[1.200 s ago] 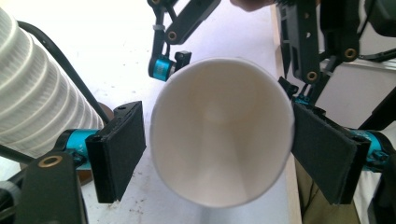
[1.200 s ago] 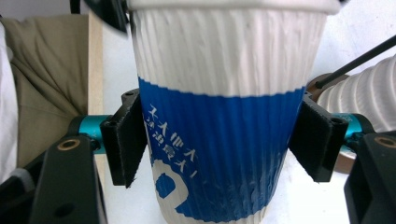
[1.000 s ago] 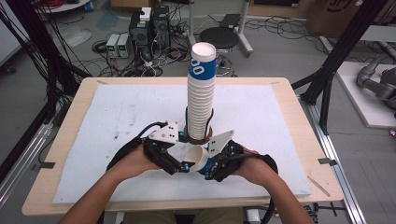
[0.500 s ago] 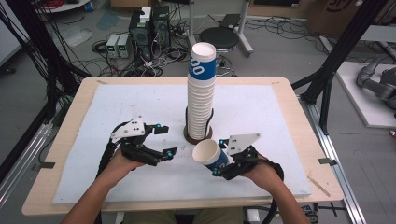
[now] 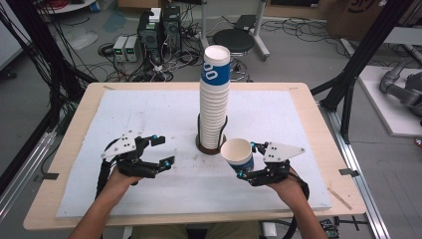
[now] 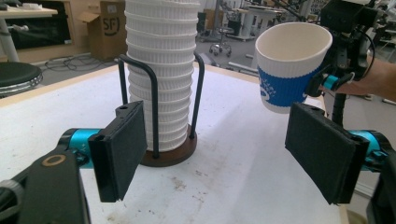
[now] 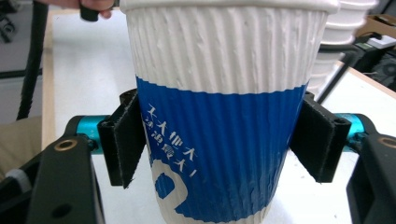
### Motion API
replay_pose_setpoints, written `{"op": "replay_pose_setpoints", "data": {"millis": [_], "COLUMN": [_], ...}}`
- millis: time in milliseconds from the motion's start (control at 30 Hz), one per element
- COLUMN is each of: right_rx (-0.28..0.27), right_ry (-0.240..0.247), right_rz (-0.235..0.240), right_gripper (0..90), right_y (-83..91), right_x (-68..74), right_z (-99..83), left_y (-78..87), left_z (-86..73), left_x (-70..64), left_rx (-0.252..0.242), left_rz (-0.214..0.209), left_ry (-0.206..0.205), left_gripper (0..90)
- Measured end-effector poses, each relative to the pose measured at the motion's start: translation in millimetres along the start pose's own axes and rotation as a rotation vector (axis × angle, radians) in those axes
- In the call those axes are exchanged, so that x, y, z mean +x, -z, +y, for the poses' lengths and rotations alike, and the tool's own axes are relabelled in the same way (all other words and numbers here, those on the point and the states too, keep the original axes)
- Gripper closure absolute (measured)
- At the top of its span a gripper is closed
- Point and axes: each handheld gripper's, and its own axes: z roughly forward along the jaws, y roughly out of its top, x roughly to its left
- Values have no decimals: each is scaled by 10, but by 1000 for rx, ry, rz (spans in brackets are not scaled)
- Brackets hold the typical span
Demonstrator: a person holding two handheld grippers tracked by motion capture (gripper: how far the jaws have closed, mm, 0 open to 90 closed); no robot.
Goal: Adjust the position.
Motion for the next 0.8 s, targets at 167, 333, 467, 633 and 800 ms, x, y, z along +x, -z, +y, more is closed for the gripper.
{"op": "replay_pose_setpoints", "data": {"millis": [167, 333, 467, 633, 800], "right_rx": [-28, -93, -117, -144, -158], "right_ry": [-25, -67, -91, -107, -114], "right_rz": [-41, -111, -148, -184, -209], "right_gripper": [267, 266, 266, 266, 266], "right_y": [50, 147, 228, 337, 388], "right_x": [-22, -56, -98, -114, -136], "right_z": [-50, -145, -200, -235, -251], "left_y": [16, 27, 74, 122, 127], "left_z": [-90, -154, -176, -202, -228], "left_x": [17, 35, 70, 75, 87], "left_rx": [-14, -12, -39, -54, -52], "left_rz": [22, 44, 101, 137, 147], "left_ry": [0, 21, 26, 0, 2], "left_gripper": [209, 176, 151, 151, 153]}}
